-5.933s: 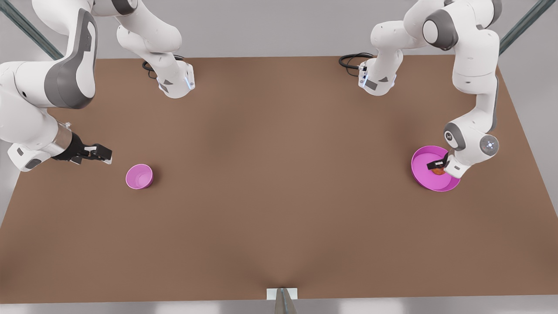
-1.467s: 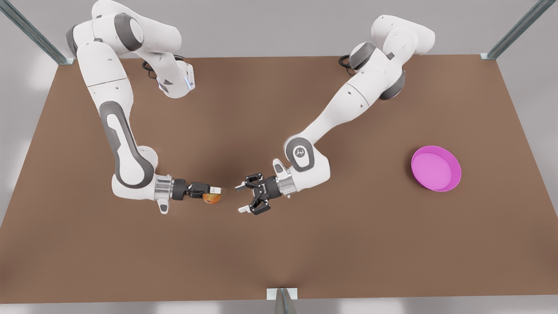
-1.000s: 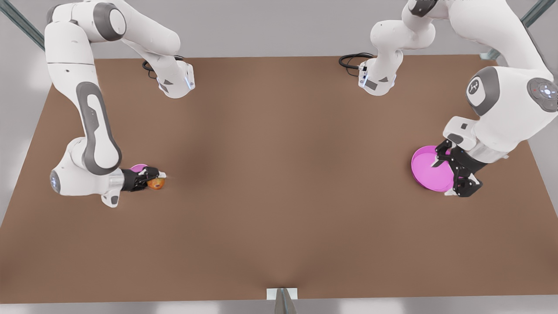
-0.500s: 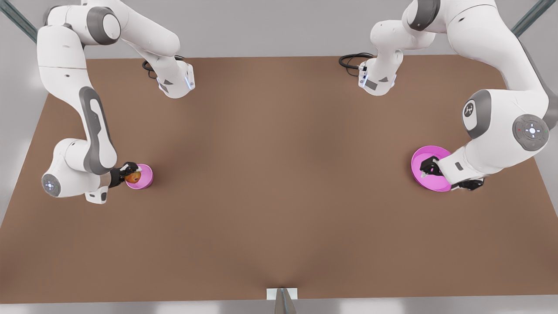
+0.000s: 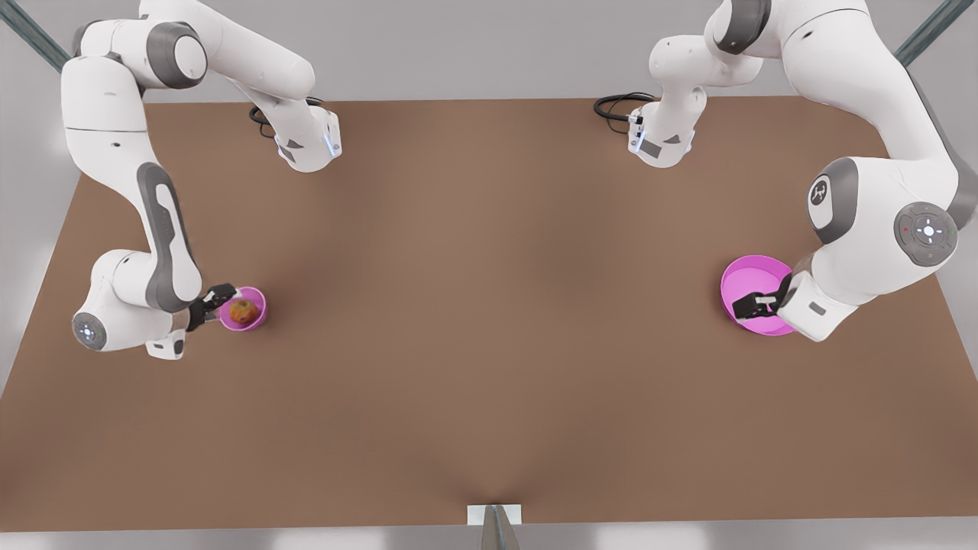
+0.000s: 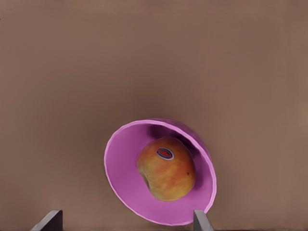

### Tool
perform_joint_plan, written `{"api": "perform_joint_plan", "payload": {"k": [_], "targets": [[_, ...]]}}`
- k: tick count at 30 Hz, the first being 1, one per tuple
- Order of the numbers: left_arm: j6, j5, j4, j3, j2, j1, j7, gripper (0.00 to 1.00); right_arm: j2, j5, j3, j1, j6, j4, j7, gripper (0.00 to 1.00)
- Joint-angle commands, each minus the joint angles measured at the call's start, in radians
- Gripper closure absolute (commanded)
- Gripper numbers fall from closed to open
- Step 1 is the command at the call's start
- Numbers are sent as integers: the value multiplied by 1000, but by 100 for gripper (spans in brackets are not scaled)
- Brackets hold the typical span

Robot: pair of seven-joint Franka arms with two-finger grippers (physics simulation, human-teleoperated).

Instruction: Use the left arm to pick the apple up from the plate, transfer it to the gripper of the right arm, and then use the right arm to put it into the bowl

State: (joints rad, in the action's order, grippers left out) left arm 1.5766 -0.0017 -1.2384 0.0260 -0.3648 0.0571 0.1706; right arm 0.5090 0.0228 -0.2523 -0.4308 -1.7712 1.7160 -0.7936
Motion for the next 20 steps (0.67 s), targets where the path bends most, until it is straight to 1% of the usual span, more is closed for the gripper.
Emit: {"api": "perform_joint_plan", "payload": {"k": [1, 2, 3, 4, 5, 6, 8, 9, 10, 11, 12, 13, 15, 20], "targets": [[0, 0, 1, 0, 1, 0, 377, 0, -9, 23, -13, 10, 76, -134, -13, 0], [0, 0, 1, 0, 1, 1, 369, 0, -9, 28, -15, 47, 211, -320, 65, 0], [6, 3, 1, 0, 0, 1, 368, 0, -38, 37, -15, 73, 273, -467, 198, 0], [19, 3, 1, 0, 0, 1, 351, 0, -78, 45, -10, 122, 271, -565, 363, 0], [19, 3, 1, 0, -2, 1, 277, 0, -112, 54, -10, 170, 271, -596, 603, 0], [19, 3, 1, 0, -8, 1, 265, 0, -119, 82, -16, 207, 273, -595, 706, 0], [17, 0, 1, 0, -8, 1, 135, 0, -177, 77, -7, 208, 279, -560, 752, 0], [13, 0, 1, 2, -8, 0, 92, 0, -322, 65, 14, 205, 211, -380, 755, 0], [11, -1, 1, 2, -6, -2, 47, 0, -429, 63, 106, 260, 164, -214, 777, 0], [7, -1, 1, 2, -5, -2, -2, 0, -425, 60, 220, 366, 173, -219, 784, 0], [7, 0, 1, 2, -2, 0, -13, 0, -402, -56, 267, 385, 216, -263, 784, 0], [7, 0, 1, 2, -2, 0, -13, 0, -368, -92, 295, 385, 236, -311, 784, 0], [7, 0, 1, 2, 0, 1, -13, 0, -349, -69, 283, 402, 230, -312, 795, 0], [5, 0, 1, 3, 1, 1, -13, 0, -345, -70, 292, 388, 228, -311, 780, 0]]}}
